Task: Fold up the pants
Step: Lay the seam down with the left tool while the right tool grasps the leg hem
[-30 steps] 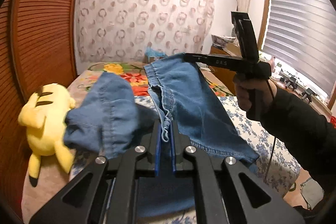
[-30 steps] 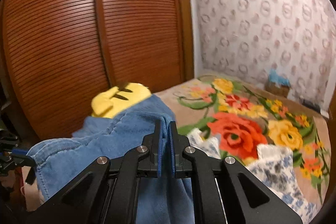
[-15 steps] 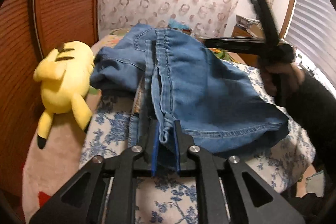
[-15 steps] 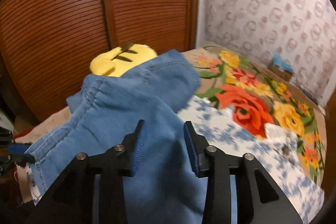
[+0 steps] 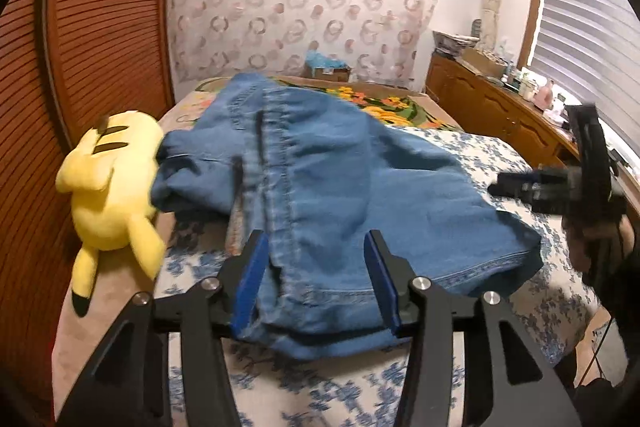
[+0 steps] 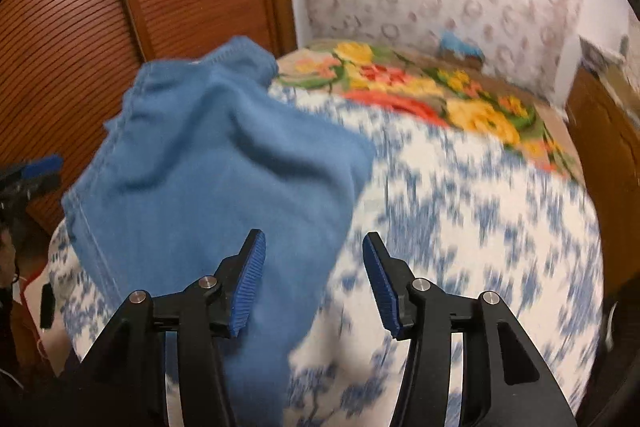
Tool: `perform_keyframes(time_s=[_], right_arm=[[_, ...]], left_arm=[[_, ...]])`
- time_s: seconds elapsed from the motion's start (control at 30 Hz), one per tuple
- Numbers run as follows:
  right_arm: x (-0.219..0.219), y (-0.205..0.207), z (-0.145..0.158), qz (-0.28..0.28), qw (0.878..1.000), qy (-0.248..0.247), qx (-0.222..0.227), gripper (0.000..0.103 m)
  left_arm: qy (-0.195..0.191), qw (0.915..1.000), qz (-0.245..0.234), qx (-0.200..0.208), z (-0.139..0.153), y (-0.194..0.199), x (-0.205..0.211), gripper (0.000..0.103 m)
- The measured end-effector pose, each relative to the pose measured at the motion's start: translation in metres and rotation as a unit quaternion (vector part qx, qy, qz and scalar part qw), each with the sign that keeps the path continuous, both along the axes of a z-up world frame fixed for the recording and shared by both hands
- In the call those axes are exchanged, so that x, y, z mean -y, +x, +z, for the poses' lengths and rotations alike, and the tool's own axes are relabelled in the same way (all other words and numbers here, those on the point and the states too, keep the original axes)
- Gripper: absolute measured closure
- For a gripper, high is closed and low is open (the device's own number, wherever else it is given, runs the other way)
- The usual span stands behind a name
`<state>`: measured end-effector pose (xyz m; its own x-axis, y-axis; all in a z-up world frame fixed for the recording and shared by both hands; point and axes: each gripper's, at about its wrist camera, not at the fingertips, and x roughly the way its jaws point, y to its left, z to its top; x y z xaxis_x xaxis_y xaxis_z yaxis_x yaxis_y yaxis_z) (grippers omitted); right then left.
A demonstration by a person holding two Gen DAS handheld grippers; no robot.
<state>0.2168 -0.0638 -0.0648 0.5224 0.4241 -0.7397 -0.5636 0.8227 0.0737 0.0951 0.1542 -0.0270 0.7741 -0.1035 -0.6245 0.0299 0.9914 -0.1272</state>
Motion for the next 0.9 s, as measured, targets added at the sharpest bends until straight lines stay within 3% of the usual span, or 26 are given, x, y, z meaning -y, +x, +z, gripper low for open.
perform_keyframes(time_s=[0.3, 0.57, 0.7, 0.77, 0.83, 0.9], right_arm=[[0.009, -0.012, -0.031, -0.041, 0.997, 0.040, -0.051, 0.051], [0.006, -0.016, -0.042, -0.043, 0.993, 0.081, -0.076, 0.052], [0.002, -0.018, -0.048, -0.040, 0.991, 0.091, -0.086, 0.062], [0.002, -0.017, -0.047, -0.038, 0.989, 0.105, -0.094, 0.073], [0.005, -0.017, -0.042, -0.039, 0.988, 0.121, -0.089, 0.092], [0.011, -0.024, -0.028, -0.035, 0.988, 0.136, -0.063, 0.095]], left_arm=[[-0.009, 0.9993, -0.036, -0.001, -0.005, -0.003, 0.033, 0.054], [-0.006, 0.9994, -0.033, -0.002, -0.011, -0.013, 0.037, 0.054], [-0.006, 0.9996, -0.027, -0.005, -0.013, -0.019, 0.037, 0.054], [-0.002, 0.9996, -0.026, -0.005, -0.014, -0.020, 0.038, 0.054], [-0.003, 0.9997, -0.025, -0.004, -0.013, -0.019, 0.039, 0.054], [-0.004, 0.9997, -0.023, -0.003, -0.011, -0.018, 0.041, 0.054]])
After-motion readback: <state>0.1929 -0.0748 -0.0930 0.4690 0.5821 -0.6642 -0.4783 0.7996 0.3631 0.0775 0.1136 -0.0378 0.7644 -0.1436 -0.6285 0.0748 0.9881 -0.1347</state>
